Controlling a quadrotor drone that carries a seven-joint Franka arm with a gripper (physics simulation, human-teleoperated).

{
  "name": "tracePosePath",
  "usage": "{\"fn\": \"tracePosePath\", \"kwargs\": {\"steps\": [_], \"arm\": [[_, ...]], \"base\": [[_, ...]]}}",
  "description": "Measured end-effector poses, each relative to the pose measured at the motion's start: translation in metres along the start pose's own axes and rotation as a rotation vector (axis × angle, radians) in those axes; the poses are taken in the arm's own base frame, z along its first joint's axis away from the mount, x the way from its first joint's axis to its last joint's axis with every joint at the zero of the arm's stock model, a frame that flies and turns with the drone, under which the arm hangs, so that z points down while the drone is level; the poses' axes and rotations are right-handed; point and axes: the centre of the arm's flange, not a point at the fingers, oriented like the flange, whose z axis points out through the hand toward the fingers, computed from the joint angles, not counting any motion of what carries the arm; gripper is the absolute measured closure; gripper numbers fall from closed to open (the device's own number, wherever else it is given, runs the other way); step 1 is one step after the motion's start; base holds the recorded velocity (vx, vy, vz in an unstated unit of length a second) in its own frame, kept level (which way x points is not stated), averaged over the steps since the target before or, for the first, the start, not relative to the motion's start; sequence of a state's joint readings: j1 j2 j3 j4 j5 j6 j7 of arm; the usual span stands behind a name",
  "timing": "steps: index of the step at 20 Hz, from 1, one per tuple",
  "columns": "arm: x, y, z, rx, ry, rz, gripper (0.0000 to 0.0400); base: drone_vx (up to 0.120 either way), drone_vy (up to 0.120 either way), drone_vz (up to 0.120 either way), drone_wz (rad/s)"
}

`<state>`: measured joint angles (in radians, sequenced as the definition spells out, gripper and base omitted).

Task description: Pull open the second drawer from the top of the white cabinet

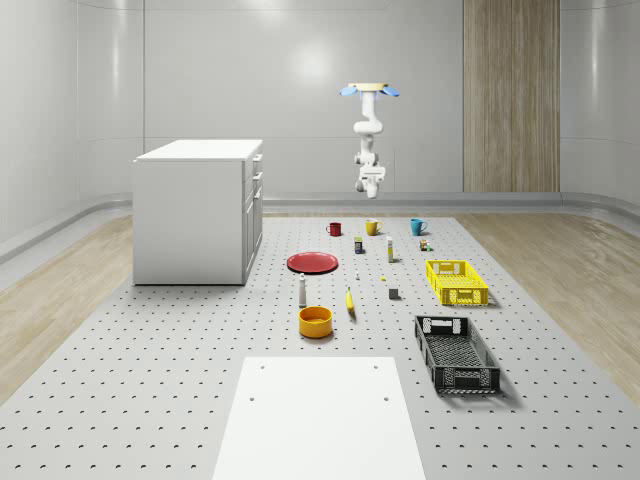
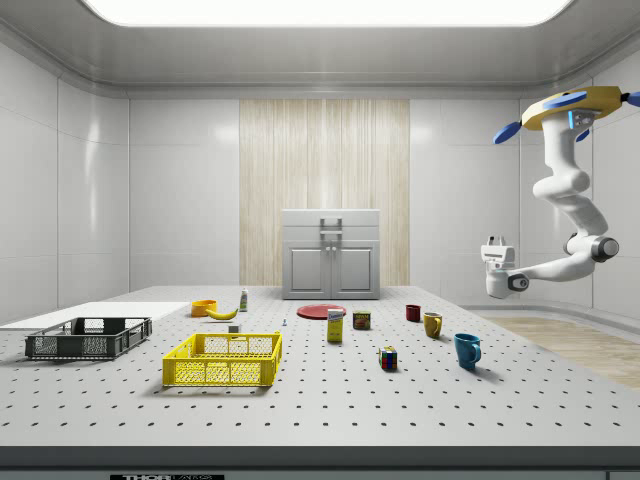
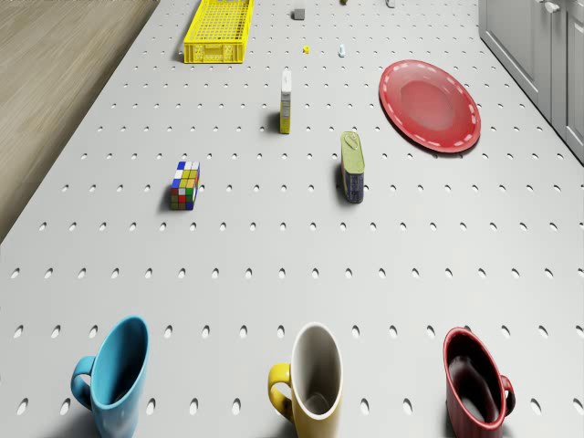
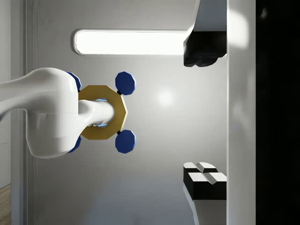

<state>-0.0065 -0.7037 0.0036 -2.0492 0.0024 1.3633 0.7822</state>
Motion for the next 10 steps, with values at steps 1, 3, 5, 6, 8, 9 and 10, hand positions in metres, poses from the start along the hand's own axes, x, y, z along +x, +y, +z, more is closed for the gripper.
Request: {"fn": "tracePosePath", "kwargs": {"steps": [1,3,5,6,8,9,10], "arm": [[0.000,0.000,-0.001,0.001,0.001,0.000,0.0100],[0.000,0.000,-0.002,0.002,0.002,0.000,0.0100],[0.000,0.000,-0.002,0.003,0.003,0.000,0.0100],[0.006,0.006,-0.002,0.067,-0.062,0.003,0.0100],[0.028,0.028,0.007,0.298,-0.300,0.006,0.0095],[0.038,0.038,0.014,0.407,-0.411,0.007,0.0094],[0.046,0.046,0.023,0.506,-0.512,0.007,0.0093]], "base": [[0.120,-0.120,0.000,0.000],[0.120,-0.120,0.000,0.000],[0.120,-0.120,0.000,0.000],[0.120,-0.120,0.000,0.000],[0.120,-0.120,0.000,0.000],[0.120,-0.120,0.000,0.000],[0.120,-0.120,0.000,0.000]]}}
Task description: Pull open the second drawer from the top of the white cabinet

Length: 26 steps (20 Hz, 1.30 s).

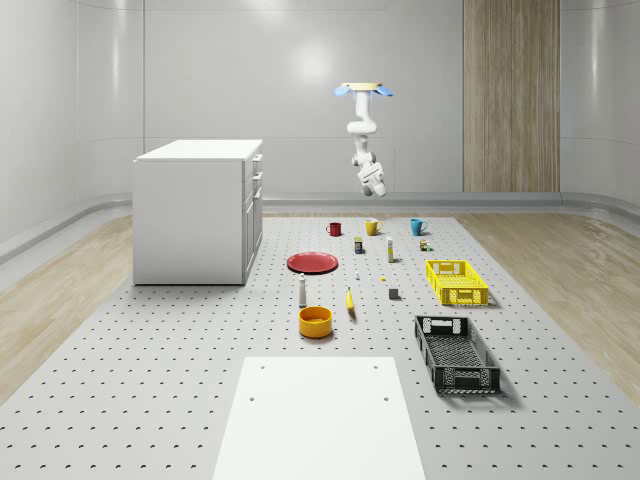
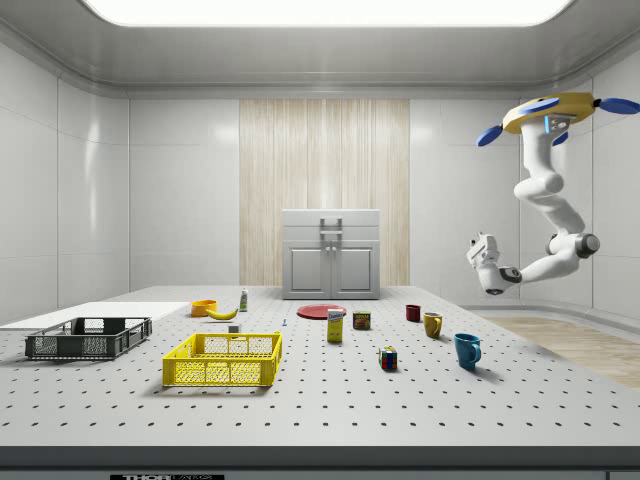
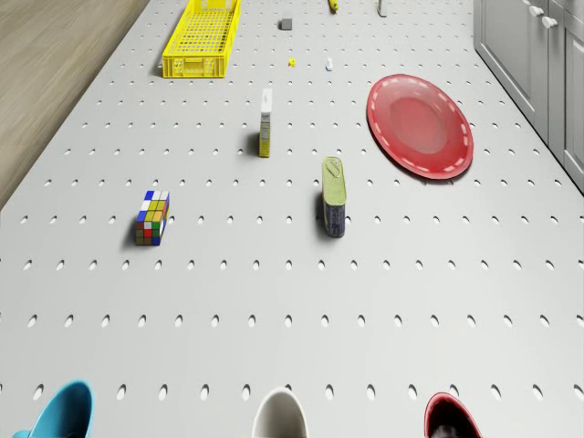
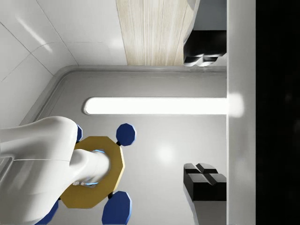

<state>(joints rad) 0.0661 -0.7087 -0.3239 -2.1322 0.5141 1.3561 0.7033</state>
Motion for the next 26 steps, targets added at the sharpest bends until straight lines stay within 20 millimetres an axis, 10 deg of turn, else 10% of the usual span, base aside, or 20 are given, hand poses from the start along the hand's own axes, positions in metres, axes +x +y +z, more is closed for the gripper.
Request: {"fn": "tracePosePath", "kwargs": {"steps": [9,26], "arm": [[0.044,0.043,0.021,0.470,-0.480,0.003,0.0098],[0.053,0.052,0.032,0.589,-0.602,0.005,0.0100]], "base": [[0.120,-0.120,0.000,0.000],[0.120,-0.120,0.000,0.000]]}}
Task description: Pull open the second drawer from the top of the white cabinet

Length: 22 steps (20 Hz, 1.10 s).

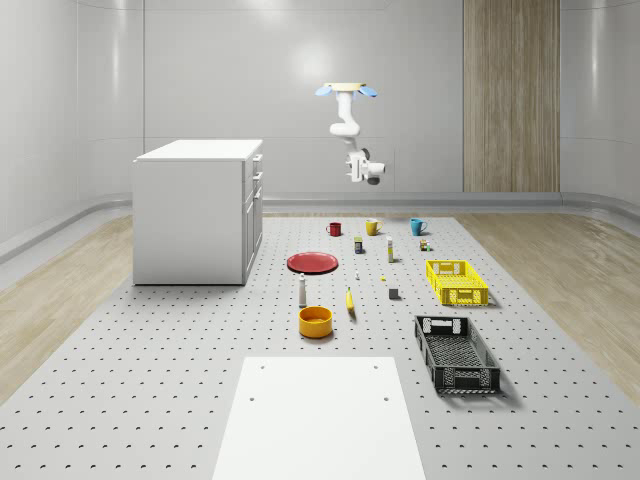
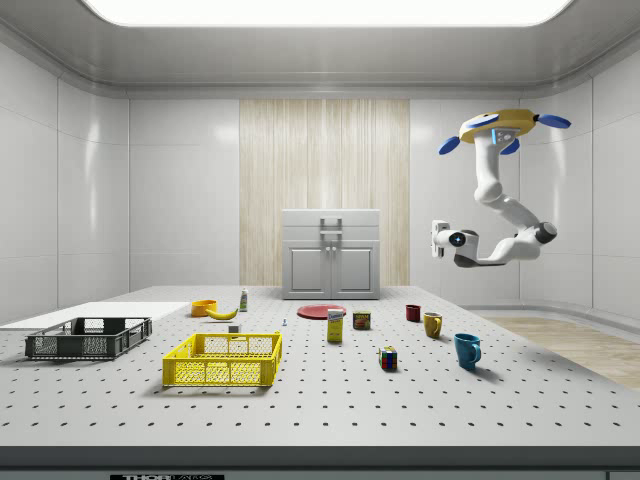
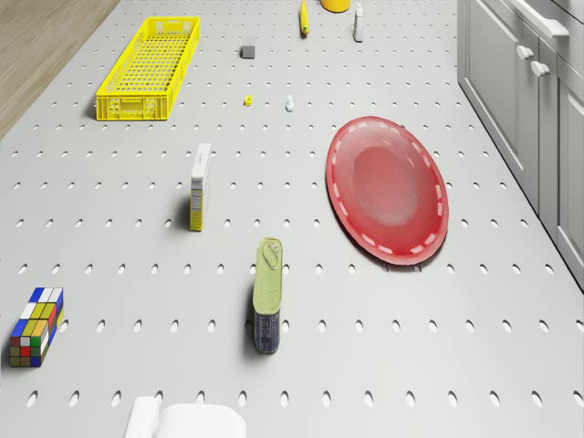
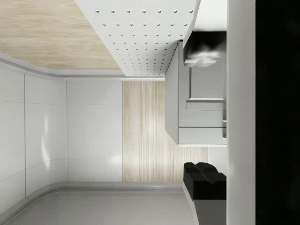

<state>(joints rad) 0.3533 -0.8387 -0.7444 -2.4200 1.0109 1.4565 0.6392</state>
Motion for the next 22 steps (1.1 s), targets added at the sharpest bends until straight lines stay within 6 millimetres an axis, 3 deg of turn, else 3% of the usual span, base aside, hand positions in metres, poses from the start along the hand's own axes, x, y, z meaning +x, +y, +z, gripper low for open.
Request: {"fn": "tracePosePath", "kwargs": {"steps": [22], "arm": [[0.0007,0.0006,-0.0001,0.006,-0.006,0.001,0.0100]], "base": [[0.120,-0.120,0.000,0.000]]}}
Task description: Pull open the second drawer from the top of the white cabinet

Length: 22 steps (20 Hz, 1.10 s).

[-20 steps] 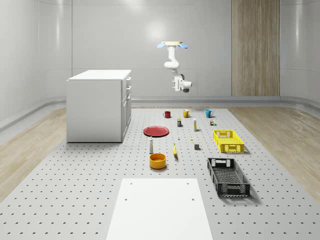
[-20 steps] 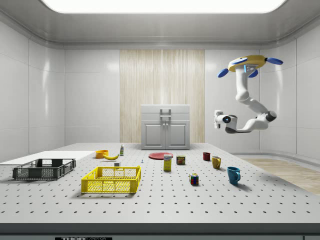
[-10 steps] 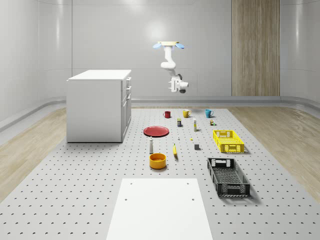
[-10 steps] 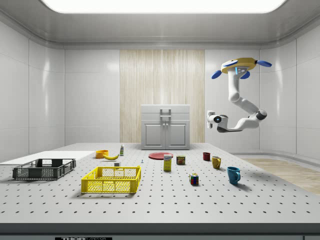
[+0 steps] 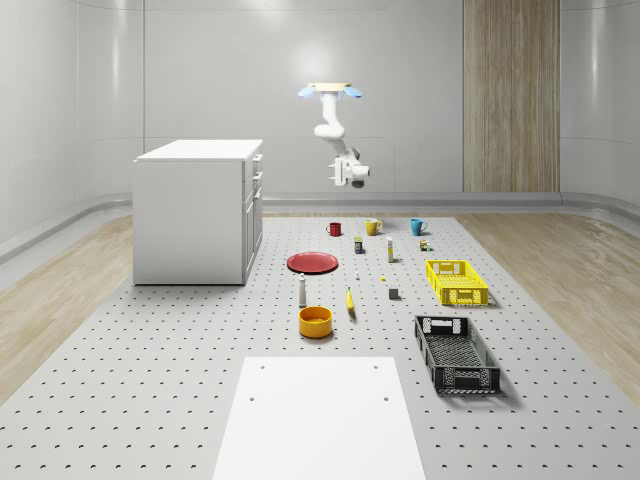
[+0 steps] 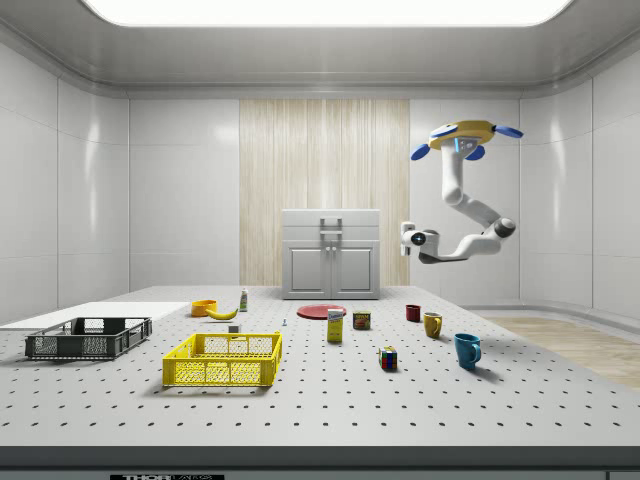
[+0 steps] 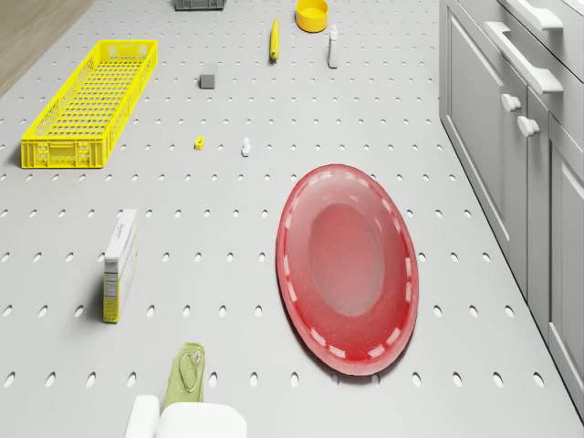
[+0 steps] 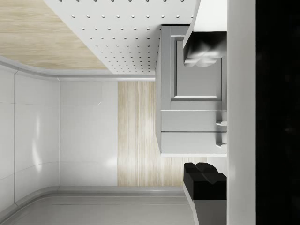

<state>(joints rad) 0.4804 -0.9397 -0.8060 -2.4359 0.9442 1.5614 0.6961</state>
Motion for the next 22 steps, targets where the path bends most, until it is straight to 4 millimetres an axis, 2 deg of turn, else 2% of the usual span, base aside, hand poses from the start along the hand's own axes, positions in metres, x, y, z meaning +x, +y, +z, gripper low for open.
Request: {"fn": "tracePosePath", "kwargs": {"steps": [5,22], "arm": [[0.0000,0.0000,0.0000,0.000,0.000,0.000,0.0100],[0.0001,0.0001,-0.0001,0.000,0.000,0.000,0.0100]], "base": [[0.120,0.000,0.000,0.000],[0.120,-0.120,0.000,0.000]]}}
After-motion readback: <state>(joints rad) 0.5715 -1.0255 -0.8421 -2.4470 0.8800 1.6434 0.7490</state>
